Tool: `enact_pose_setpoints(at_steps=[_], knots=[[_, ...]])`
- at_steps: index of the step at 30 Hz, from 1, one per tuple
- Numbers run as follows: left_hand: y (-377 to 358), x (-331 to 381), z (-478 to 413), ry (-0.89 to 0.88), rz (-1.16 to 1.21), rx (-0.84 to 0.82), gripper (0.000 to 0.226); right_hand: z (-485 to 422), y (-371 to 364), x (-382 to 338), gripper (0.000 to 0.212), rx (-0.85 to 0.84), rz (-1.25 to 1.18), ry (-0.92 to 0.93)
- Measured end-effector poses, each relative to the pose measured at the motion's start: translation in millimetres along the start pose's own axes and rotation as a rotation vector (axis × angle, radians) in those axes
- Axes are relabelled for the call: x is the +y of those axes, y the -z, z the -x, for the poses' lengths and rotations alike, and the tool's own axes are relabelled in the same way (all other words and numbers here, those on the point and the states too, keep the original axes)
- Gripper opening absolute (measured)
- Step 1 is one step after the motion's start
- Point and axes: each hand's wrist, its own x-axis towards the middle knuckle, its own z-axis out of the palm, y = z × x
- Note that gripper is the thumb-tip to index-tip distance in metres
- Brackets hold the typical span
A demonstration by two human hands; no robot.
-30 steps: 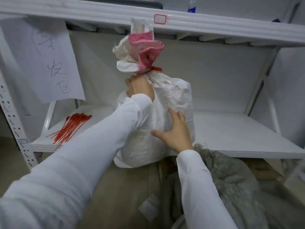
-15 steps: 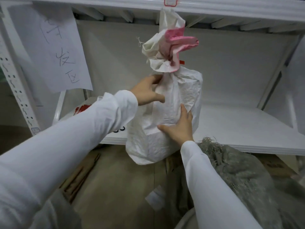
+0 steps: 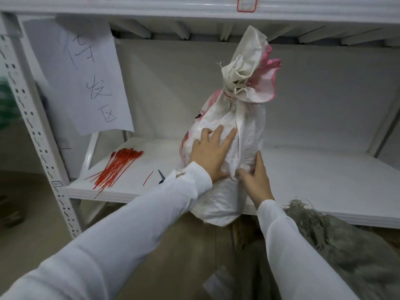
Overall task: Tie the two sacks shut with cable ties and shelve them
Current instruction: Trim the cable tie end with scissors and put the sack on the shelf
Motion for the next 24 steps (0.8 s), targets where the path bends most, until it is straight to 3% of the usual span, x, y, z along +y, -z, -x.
enact_pose_setpoints(at_steps=[5,12,15,19,21,24], knots=[[-28.8,-3.5,-25.4,0.037,-0.013,0.031,0.109,-18.7,-31.8,6.9,0.103,-0.109,0.197,0.062],[-69.6,-56.2,-62.0,-0.055,0.091,-0.065,0.133,-44.1,-51.2,17.9,0.078,0.145,0.382,0.045],[-82.8,-62.4,-64.9,0.049,-0.044,-0.073,0.137,-55.6,-67.5,14.5,0.067,0.259,0.398,0.084],[-108.2,-58.3,-75.7,0.157,0.002,-0.053,0.130,-65.7,-91.7,11.7,0.037,0.441,0.374,0.184],[-118.4,-59.1,-84.7,0.177,0.000,-0.013,0.120,-74.2,-94.7,14.1,0.037,0.423,0.292,0.150],[-132.1,-61.1,-99.1,0.206,-0.034,0.001,0.113,-89.8,-90.4,19.9,0.053,0.230,0.151,0.054]])
